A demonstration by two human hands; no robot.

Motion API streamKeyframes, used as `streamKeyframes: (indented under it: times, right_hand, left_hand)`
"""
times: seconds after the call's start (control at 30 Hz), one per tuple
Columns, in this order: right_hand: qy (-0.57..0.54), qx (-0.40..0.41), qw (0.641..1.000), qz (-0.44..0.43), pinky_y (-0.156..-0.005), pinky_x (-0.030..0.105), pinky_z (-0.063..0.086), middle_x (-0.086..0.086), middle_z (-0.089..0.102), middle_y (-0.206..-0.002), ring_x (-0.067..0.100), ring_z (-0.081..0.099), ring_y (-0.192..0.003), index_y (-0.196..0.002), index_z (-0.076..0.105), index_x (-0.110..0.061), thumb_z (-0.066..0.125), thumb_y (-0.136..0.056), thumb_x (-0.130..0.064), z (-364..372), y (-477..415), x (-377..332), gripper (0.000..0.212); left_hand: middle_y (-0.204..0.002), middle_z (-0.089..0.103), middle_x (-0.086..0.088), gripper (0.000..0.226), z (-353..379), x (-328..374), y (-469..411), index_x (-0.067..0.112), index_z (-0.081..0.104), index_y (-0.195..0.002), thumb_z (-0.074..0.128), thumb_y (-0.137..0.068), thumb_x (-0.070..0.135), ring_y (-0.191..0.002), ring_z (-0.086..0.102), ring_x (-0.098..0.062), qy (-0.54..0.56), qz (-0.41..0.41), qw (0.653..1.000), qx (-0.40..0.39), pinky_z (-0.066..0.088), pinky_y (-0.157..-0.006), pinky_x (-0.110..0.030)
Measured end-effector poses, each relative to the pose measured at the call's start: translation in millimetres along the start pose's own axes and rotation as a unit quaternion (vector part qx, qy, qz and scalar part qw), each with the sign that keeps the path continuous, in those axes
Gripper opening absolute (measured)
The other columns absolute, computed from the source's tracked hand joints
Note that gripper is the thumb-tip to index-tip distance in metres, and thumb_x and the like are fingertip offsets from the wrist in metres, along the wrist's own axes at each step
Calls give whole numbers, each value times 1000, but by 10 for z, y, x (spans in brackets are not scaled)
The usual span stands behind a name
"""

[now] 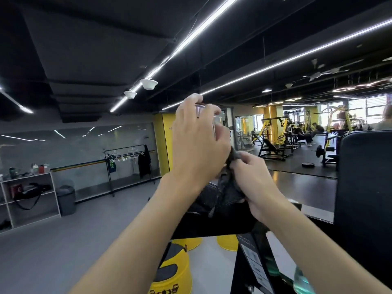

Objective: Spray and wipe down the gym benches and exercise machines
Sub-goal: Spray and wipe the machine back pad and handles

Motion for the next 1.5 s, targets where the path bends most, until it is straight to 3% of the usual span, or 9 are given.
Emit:
streamKeyframes:
  times: [0.13, 0.3, 0.4, 0.5, 0.63, 0.8, 1.0, 1.27, 1.5]
  right_hand:
    - [-158, -12, 986, 47, -55, 33, 54, 12, 67, -87, 23, 66, -73, -107, 70, -13, 47, -96, -13, -456, 63, -141, 25]
    - [-218, -19, 969, 116, -89, 45, 56, 14, 69, -119, 27, 68, -105, -128, 62, -11, 39, -98, -31, -1024, 123, 9, 42]
    - [-114, -31, 981, 155, -85, 46, 57, 12, 71, -114, 24, 70, -97, -123, 66, -18, 36, -102, -46, -1286, 217, 232, 46]
    - [47, 39, 976, 208, -80, 50, 59, 9, 72, -100, 26, 70, -74, -107, 63, -18, 30, -106, -48, -1631, 325, 519, 44]
    - [385, 120, 890, 212, -65, 47, 62, 10, 59, -99, 31, 69, -79, -101, 54, -15, 32, -100, -35, -2031, 225, 970, 30]
    - [394, 89, 877, 261, -81, 34, 51, 9, 61, -102, 27, 60, -95, -103, 61, -10, 48, -91, -14, -1991, -68, 1757, 19]
    - [458, 113, 828, 304, -97, 41, 46, 20, 46, -134, 39, 50, -119, -123, 49, -8, 45, -101, -39, -1970, -379, 2446, 38]
    - [561, 89, 767, 299, -81, 37, 44, 16, 62, -120, 38, 56, -113, -111, 60, -8, 39, -103, -36, -1944, -438, 2604, 36]
    - [598, 68, 746, 284, -68, 33, 42, 14, 61, -117, 34, 60, -104, -129, 49, -15, 52, -89, -10, -1982, -316, 2260, 40]
  left_hand:
    - [-127, 51, 2, 32, 518, 446, 330, 18, 59, -126, 45, -98, 26, -117, 50, -14, 155, 71, 974, -149, 47, -99, -35]
    - [-145, 33, 2, 54, 1239, 691, 644, 40, 33, -148, 55, -99, 36, -128, 44, -16, 280, 21, 916, -285, 36, -107, -26]
    - [-131, 42, 2, 49, 1541, 685, 783, 30, 44, -142, 62, -96, 30, -111, 49, -9, 332, -38, 912, -238, 37, -94, -9]
    - [-113, 62, 3, 32, 2022, 762, 1106, 26, 58, -124, 63, -92, 23, -99, 57, -11, 354, -73, 893, -269, 45, -83, -21]
    - [-92, 65, 4, 17, 2647, 631, 1594, 22, 63, -103, 61, -87, 18, -81, 60, -10, 332, -167, 865, -338, 46, -68, -23]
    - [-79, 63, 4, 7, 3244, 398, 1994, 23, 56, -90, 58, -83, 20, -74, 62, -21, 246, -176, 851, -430, 48, -58, -37]
    - [-83, 65, -1, 11, 3745, 241, 2237, 19, 59, -97, 51, -88, 18, -74, 62, -22, 192, -155, 823, -511, 29, -47, -27]
    - [-96, 66, -7, 9, 4010, 152, 2374, 18, 58, -97, 54, -89, 19, -94, 65, -30, 160, -121, 815, -543, 38, -64, -30]
    - [-53, 47, 7, 33, 3866, 252, 2227, 19, 44, -59, 73, -74, 24, -53, 45, -14, 282, -134, 798, -515, 30, -53, -27]
Point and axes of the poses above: each hand's wrist, its own y-axis away from the middle knuckle, its own z-axis out of the palm, x = y × z, the point moved 7 cm from there along -y, towards the middle knuckle
